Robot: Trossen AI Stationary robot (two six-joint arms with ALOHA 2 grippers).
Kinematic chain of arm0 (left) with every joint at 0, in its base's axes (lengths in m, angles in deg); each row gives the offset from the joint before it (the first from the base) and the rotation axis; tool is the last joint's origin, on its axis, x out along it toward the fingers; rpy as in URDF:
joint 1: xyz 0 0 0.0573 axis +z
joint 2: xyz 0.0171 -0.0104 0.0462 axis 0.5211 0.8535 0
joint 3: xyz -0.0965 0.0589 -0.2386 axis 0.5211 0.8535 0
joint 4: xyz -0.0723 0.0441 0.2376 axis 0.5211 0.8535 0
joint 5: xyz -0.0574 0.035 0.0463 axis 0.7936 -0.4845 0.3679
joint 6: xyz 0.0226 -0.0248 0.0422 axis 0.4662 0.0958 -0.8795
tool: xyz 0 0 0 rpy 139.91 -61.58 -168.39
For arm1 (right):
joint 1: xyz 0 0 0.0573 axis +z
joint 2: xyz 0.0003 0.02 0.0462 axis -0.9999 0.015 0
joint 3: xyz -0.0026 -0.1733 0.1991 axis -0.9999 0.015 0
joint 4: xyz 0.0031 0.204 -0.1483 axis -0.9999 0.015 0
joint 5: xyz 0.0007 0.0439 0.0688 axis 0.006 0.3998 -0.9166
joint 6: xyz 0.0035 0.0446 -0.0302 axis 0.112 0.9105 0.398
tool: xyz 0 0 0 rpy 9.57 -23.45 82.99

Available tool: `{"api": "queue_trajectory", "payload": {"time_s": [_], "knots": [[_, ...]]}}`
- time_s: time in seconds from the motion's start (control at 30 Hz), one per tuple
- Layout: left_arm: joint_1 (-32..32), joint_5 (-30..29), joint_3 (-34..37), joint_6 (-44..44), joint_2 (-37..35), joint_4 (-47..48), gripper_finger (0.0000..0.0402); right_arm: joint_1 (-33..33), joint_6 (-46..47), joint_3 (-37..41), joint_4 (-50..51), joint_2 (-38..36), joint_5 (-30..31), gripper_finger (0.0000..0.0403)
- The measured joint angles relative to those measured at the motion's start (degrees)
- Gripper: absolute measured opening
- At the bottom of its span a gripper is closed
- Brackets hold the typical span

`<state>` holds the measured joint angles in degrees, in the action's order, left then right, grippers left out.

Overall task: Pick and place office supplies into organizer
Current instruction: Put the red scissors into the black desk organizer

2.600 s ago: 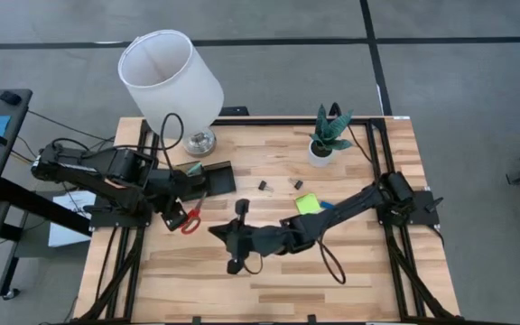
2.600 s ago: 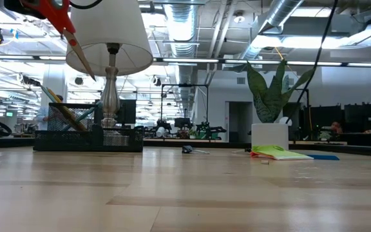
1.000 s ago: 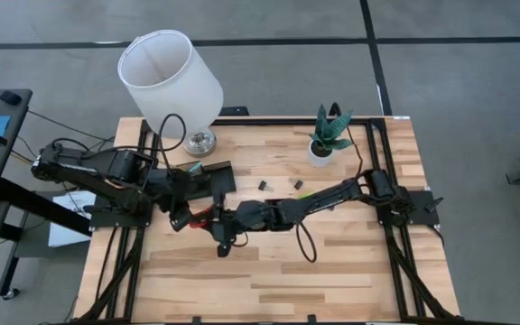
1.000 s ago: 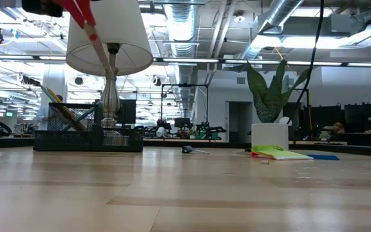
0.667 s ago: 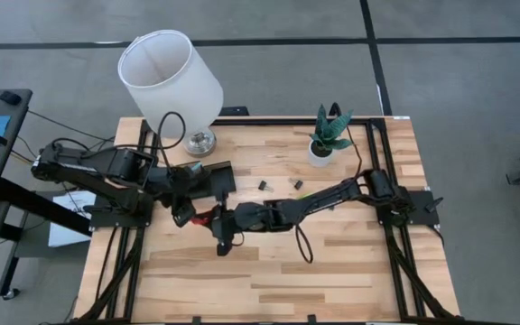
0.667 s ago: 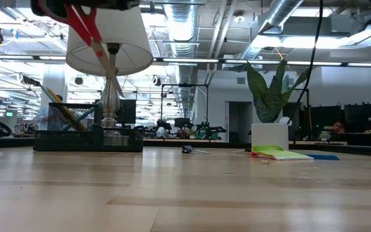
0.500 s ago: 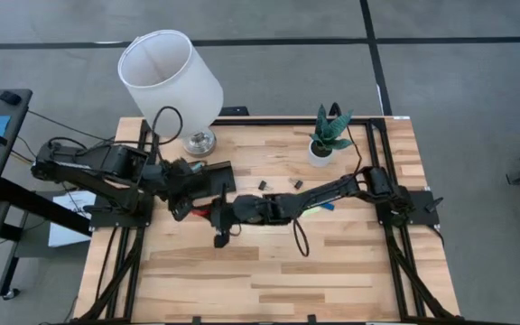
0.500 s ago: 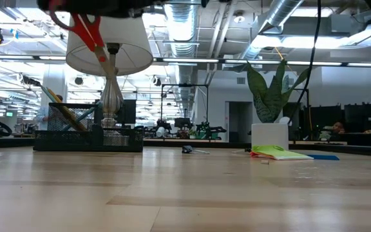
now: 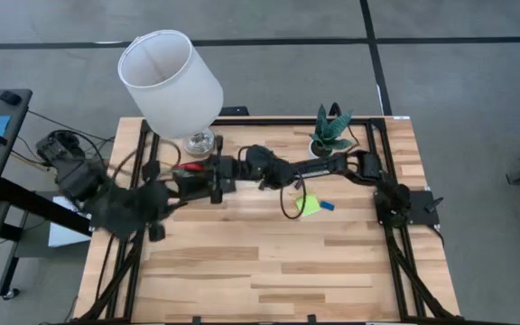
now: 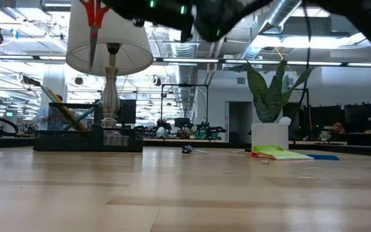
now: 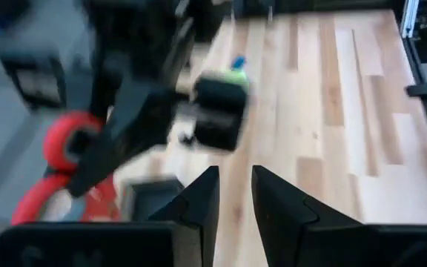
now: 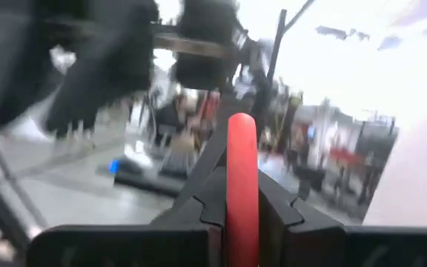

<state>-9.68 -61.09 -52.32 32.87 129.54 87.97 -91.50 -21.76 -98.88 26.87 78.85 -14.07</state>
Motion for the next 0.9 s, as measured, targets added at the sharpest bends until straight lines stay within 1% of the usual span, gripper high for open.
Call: {"api": "queue_trajectory", "payload": {"time_s": [0.07, 0.13, 0.2, 0.27, 0.4, 0.5, 0.57, 0.67, 0.77, 0.9], "knots": [[-5.0, -7.2, 1.3, -0.1, 0.6, -0.2, 0.0073, -1.2, 1.2, 0.0, -6.7, 3.1, -2.7, 0.0026], [-8.8, -13.5, 2.9, 0.2, 1.3, 0.1, 0.0073, -1.8, 1.2, -1.4, -11.6, 7.2, -3.3, 0.0026], [-11.7, -18.3, 4.4, 1.9, 1.8, 0.4, 0.0073, -2.1, 1.3, -3.9, -13.7, 11.2, -2.1, 0.0029], [-13.9, -20.8, 6.1, 4.4, 1.9, 0.4, 0.0073, -2.3, 1.4, -7.4, -13.4, 14.3, 0.1, 0.0032], [-15.8, -21.3, 8.1, 11.4, 1.9, 2.9, 0.0073, -3.2, 2.7, -12.5, -12.2, 17.8, 2.6, 0.0028], [-16.5, -21.3, 9.1, 15.8, 1.9, 5.2, 0.0073, -3.8, 2.4, -13.7, -10.2, 17.9, 3.9, 0.0026], [-16.6, -21.1, 9.9, 17.6, 1.9, 5.6, 0.0073, -3.8, 1.9, -14.5, -6.7, 17.8, 5.5, 0.0027], [-16.6, -20.7, 10.9, 18.5, 1.9, 5.5, 0.0073, -3.8, 2.4, -16.0, -0.7, 17.9, 5.7, 0.0032], [-16.6, -20.8, 11.3, 21.5, 1.9, 5.9, 0.0073, -3.6, 2.6, -16.5, 4.3, 17.7, 5.6, 0.0031], [-16.6, -23.0, 11.3, 26.6, 1.9, 6.8, 0.0073, -3.7, 2.7, -16.4, 6.0, 17.9, 5.6, 0.0031]]}}
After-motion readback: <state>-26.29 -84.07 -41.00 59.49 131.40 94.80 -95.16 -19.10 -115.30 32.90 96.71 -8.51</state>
